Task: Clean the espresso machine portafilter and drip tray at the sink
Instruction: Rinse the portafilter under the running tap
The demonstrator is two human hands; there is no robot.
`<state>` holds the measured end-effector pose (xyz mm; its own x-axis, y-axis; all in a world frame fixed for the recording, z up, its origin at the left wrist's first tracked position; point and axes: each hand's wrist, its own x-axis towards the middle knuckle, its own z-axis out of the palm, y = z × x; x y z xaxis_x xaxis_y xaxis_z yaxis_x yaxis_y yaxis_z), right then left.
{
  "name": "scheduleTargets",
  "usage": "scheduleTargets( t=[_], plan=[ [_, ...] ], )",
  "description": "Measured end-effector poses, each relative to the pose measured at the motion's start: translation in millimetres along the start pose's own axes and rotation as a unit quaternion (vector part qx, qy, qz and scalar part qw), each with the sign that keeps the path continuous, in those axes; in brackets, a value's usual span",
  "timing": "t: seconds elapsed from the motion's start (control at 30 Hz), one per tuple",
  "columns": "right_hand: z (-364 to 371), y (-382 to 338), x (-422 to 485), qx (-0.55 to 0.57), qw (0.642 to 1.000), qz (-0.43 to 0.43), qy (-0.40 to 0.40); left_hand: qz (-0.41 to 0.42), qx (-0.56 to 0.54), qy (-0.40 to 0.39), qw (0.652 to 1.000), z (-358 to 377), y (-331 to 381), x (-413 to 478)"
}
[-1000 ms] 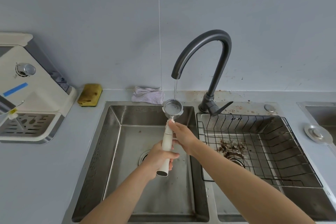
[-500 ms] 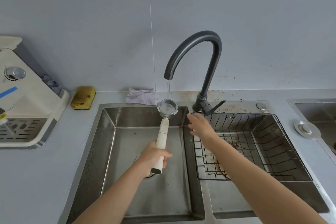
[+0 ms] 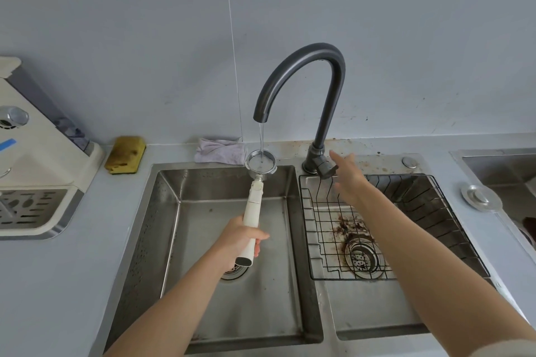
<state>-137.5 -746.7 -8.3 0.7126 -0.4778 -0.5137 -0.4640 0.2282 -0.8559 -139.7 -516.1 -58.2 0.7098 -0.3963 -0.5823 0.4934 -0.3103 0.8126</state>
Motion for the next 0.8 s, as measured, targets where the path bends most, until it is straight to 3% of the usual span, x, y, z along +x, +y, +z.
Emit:
scheduleTargets(
  t=[0.5,0.7,0.8],
  plan=[
    [5,-20,-13,0.035,0.999,0.006,0.014,0.004,0.009,-0.008,1.0,-4,5,3],
    [10,-34,-22,0.109,0.994,0.028,-0.012,0.002,0.013,-0.017,1.0,-2,8,0],
    [7,-30,-20,0.053,0.998,0.019,-0.011,0.003,0.016,-0.016,1.0,-2,8,-3]
  ],
)
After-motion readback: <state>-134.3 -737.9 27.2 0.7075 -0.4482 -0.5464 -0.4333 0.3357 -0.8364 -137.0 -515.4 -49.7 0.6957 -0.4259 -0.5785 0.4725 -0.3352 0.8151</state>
